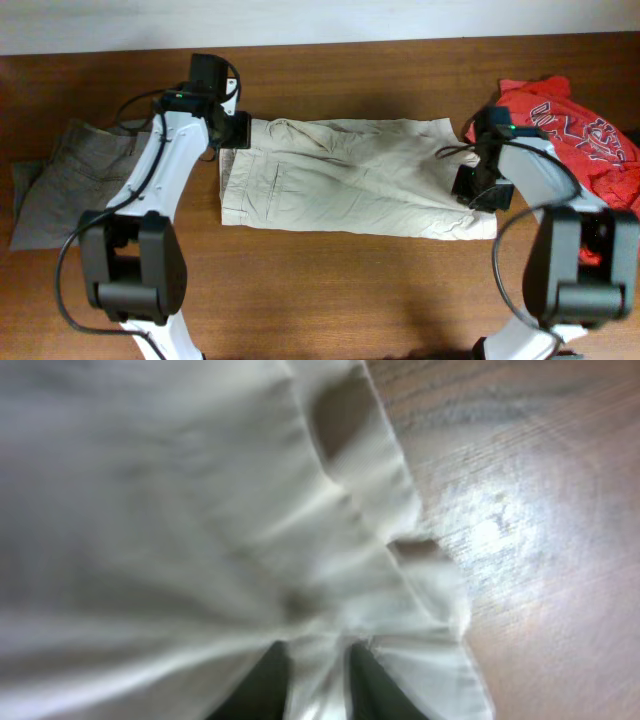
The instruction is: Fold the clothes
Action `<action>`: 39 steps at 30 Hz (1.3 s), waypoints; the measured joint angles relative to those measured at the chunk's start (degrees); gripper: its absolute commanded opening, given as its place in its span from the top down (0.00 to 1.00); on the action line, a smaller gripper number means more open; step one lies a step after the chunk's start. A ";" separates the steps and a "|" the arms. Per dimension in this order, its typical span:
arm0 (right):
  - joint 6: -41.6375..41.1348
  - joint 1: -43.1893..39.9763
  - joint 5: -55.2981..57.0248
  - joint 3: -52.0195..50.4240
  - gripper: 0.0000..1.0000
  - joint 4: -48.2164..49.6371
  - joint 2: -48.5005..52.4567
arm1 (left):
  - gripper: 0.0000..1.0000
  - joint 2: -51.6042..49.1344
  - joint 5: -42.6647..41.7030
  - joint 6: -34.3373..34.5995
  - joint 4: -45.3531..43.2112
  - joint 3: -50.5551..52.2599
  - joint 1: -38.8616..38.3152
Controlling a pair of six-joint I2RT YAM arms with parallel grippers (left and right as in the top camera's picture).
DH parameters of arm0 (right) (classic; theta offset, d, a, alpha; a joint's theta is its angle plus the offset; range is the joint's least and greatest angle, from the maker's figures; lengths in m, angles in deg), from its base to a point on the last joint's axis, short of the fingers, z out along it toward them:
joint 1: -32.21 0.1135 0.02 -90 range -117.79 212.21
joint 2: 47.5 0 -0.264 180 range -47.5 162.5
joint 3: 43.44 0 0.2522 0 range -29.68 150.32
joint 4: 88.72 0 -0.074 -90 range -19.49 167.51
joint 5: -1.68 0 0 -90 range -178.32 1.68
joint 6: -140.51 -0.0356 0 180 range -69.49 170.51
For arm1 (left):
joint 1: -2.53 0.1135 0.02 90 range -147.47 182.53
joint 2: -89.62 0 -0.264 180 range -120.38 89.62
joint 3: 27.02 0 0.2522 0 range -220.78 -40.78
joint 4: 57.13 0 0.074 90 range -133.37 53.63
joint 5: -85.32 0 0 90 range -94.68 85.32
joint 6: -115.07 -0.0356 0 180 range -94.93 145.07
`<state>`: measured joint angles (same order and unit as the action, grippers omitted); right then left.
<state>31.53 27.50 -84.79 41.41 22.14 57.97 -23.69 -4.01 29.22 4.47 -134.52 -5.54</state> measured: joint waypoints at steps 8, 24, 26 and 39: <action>3.08 0.79 -6.27 0.50 0.31 -1.29 -15.63 | 0.08 1.79 -5.29 4.63 6.95 0.61 2.58; 4.57 0.79 -9.75 0.52 0.31 -2.75 -17.68 | 0.01 1.16 -25.94 1.42 -7.56 17.79 13.57; 4.63 0.79 -9.92 0.52 0.31 -2.78 -17.68 | 0.01 -0.11 -27.63 0.57 -8.00 17.90 13.46; 4.61 0.79 -10.34 0.52 0.32 -3.30 -17.68 | 0.11 -5.51 -39.71 -1.18 -13.27 16.83 13.22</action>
<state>36.14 28.29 -95.13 41.93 18.84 40.29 -29.20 -43.72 28.04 -8.80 -117.69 7.68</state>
